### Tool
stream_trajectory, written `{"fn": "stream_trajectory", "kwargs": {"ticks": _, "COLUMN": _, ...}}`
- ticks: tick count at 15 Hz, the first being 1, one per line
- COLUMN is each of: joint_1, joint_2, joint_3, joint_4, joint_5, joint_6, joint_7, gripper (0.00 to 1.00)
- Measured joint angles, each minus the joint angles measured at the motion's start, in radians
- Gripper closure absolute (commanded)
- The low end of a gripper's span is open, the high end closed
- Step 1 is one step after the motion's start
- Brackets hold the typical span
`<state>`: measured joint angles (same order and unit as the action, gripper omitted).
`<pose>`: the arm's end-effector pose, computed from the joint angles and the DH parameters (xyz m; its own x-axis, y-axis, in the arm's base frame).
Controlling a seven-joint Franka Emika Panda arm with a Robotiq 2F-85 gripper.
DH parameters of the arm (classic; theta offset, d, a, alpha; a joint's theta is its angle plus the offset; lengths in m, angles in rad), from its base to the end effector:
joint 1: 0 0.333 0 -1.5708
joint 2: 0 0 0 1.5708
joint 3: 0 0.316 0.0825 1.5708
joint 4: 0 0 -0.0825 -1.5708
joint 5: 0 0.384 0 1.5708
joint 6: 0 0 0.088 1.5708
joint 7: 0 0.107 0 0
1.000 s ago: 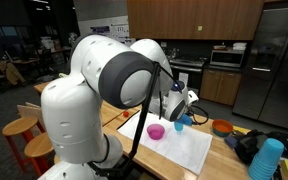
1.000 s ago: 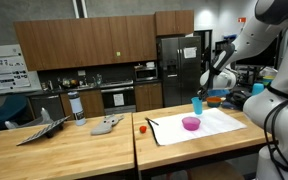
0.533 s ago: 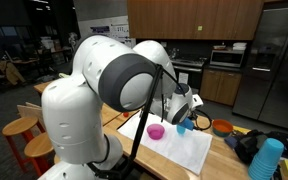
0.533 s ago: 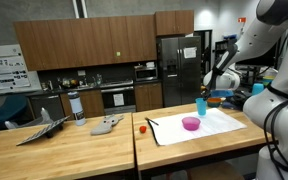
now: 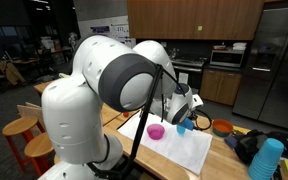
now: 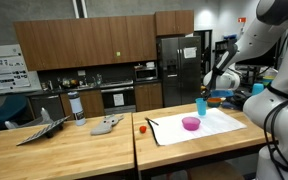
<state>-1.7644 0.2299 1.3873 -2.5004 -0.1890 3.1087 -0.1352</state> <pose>0.4800 -0.1755 0.3340 0.8167 -0.1160 0.5653 -0.1125 -0.9928 -0.0411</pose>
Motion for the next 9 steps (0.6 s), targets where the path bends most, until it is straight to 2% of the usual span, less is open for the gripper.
{"fn": "stream_trajectory", "kwargs": {"ticks": 2, "joint_1": 0.0, "joint_2": 0.0, "joint_3": 0.0, "joint_4": 0.0, "joint_5": 0.0, "joint_6": 0.0, "joint_7": 0.0, "gripper": 0.95}}
{"fn": "stream_trajectory", "kwargs": {"ticks": 3, "joint_1": 0.0, "joint_2": 0.0, "joint_3": 0.0, "joint_4": 0.0, "joint_5": 0.0, "joint_6": 0.0, "joint_7": 0.0, "gripper": 0.99}}
{"fn": "stream_trajectory", "kwargs": {"ticks": 9, "joint_1": 0.002, "joint_2": -0.001, "joint_3": 0.011, "joint_4": -0.012, "joint_5": 0.0, "joint_6": 0.001, "joint_7": 0.001, "gripper": 0.95}}
